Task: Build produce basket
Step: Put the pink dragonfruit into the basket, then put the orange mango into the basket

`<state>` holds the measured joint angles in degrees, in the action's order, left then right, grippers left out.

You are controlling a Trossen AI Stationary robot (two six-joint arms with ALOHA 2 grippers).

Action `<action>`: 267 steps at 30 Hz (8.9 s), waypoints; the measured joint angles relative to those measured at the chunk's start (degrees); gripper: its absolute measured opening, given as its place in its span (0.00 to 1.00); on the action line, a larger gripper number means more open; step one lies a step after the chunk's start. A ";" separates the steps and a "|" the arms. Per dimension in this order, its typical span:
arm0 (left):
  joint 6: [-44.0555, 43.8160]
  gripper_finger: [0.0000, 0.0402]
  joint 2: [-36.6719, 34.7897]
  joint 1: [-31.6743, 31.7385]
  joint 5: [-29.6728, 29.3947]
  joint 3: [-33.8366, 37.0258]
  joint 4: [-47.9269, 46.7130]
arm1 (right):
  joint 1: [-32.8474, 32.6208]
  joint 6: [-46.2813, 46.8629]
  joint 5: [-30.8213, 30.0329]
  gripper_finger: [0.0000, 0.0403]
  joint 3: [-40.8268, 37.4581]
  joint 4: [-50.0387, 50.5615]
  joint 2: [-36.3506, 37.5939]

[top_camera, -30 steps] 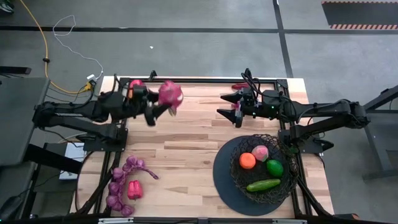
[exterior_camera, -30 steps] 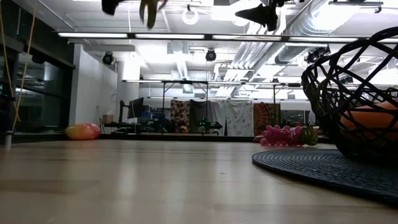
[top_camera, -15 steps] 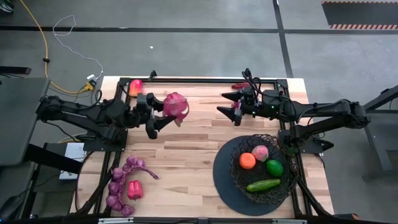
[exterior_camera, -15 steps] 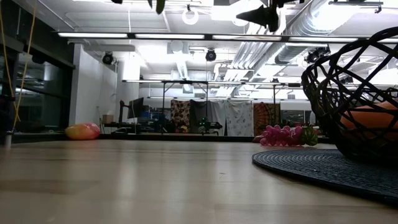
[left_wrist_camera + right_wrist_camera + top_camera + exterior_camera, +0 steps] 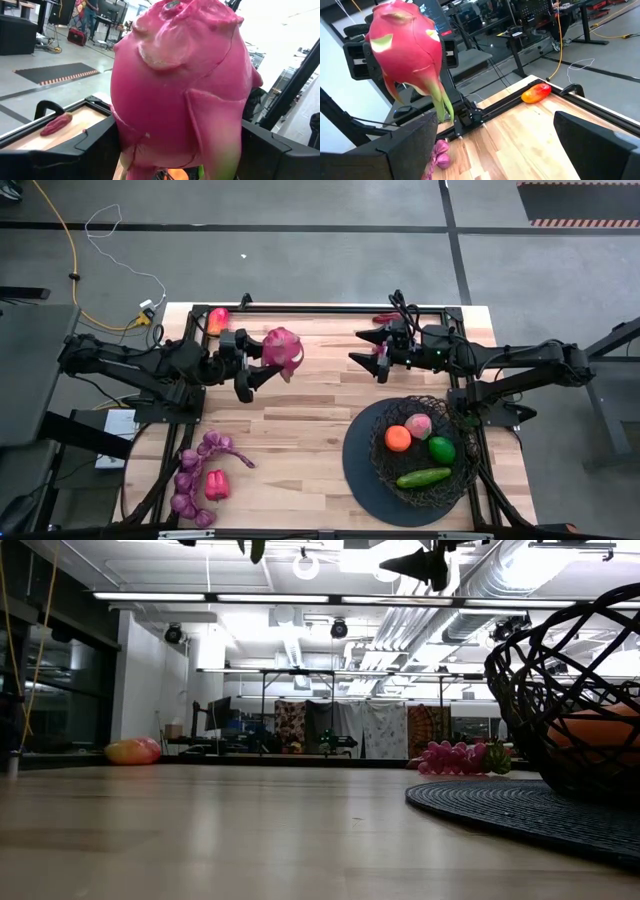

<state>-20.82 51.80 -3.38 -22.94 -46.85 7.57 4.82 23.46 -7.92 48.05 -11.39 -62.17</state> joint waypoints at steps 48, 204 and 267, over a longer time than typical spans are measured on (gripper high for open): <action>1.22 0.74 19.66 4.83 9.81 -4.15 2.87 | -3.08 -4.17 14.87 0.96 13.29 6.03 -14.51; 1.40 0.94 -8.90 11.87 10.07 4.76 -5.87 | -20.41 13.85 -0.71 0.95 14.97 52.71 2.00; -22.03 0.94 20.95 52.49 -11.28 -1.22 -57.07 | 0.44 -9.99 -2.58 0.95 14.97 6.44 -9.77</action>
<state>-42.85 72.74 49.11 -34.22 -48.07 -49.49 5.26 13.46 -10.50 63.02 -4.94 -71.94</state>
